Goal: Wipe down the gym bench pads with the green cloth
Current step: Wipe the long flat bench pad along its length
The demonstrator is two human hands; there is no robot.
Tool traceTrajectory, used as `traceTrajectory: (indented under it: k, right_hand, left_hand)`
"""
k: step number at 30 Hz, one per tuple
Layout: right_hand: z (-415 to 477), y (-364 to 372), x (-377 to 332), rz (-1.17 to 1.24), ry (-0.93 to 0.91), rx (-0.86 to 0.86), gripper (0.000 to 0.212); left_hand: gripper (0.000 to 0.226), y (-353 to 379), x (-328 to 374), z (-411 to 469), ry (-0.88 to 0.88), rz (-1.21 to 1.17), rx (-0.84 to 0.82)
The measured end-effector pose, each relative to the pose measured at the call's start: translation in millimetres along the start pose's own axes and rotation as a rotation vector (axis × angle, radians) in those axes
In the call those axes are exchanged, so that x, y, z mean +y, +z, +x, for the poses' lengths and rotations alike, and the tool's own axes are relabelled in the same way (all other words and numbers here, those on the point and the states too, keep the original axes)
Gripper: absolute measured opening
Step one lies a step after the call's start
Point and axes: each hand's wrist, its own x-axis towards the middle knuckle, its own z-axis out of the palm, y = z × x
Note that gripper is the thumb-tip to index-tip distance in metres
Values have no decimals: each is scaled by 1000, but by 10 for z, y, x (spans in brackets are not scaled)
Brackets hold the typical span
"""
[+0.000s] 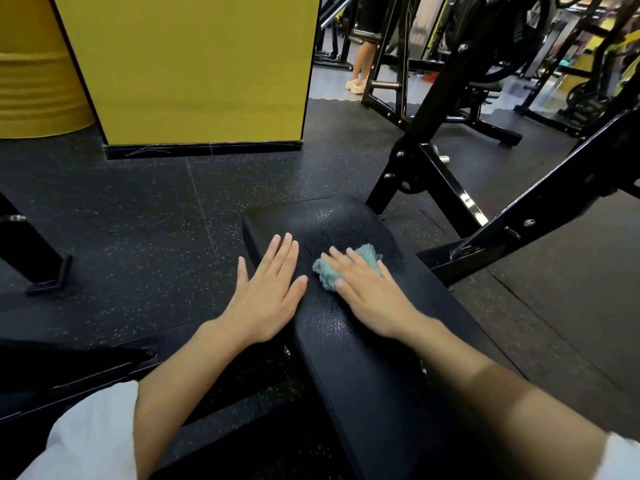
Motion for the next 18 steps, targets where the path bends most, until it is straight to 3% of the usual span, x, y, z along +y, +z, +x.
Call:
traceTrajectory:
  k: [8, 18]
  right_hand:
    - [557, -119, 359, -9, 185, 41, 48]
    - [-881, -37, 305, 74, 34, -9, 42]
  left_hand:
    - [64, 17, 7, 2, -18, 62, -17]
    - [67, 27, 2, -14, -20, 23, -8]
